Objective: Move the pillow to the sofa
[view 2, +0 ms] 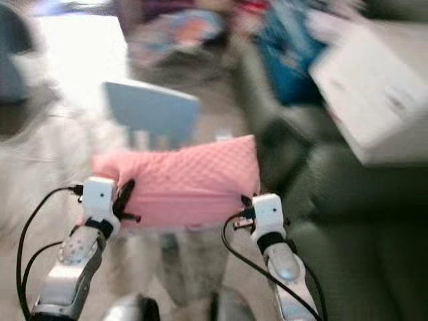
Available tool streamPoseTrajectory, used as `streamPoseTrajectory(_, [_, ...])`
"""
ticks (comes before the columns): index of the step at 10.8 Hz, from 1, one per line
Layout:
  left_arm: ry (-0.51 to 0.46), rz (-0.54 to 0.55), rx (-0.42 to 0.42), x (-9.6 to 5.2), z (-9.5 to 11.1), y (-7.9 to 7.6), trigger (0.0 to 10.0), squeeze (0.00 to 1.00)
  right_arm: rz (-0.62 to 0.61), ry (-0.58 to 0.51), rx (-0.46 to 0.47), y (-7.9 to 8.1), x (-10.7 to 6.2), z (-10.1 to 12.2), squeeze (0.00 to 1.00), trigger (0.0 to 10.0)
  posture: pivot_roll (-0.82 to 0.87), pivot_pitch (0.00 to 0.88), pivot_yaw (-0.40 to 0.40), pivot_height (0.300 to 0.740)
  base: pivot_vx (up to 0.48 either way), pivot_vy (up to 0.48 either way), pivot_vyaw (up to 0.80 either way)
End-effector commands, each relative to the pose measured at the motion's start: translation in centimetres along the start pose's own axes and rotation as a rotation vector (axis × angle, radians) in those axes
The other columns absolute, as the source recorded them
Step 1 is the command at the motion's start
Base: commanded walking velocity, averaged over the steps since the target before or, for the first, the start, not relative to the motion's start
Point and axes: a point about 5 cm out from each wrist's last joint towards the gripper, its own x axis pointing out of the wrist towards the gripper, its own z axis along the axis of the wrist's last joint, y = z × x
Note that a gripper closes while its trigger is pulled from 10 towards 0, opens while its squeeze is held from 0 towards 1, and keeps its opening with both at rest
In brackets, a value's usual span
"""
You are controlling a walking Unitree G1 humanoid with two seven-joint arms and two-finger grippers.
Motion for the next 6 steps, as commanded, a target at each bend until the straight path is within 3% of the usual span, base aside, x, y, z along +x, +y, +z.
streamPoseTrajectory(1, [0.0, -0.027, -0.003, -0.12, -0.07, -0.76, 10.0, 0.0, -0.033, 0.009, -0.012, -0.87, -0.33, -0.19, 0.0, 10.0, -0.04, 0.124, -0.058, 0.74, 0.0, 0.48, -0.8])
streamPoseTrajectory(4, [-0.006, -0.036, 0.013, 0.02, 0.01, -0.66, 10.0, 0.0, -0.03, 0.006, -0.018, -0.85, -0.09, -0.08, 0.0, 10.0, -0.04, 0.115, -0.05, 0.74, 0.0, 0.472, -0.8])
streamPoseTrajectory(6, [-0.015, -0.046, 0.021, 0.24, 0.23, -0.99, 10.0, 0.0, -0.034, -0.004, -0.024, -1.16, 0.37, 0.26, 0.0, 10.0, -0.04, 0.112, -0.046, 0.74, 0.0, 0.0, -0.8])
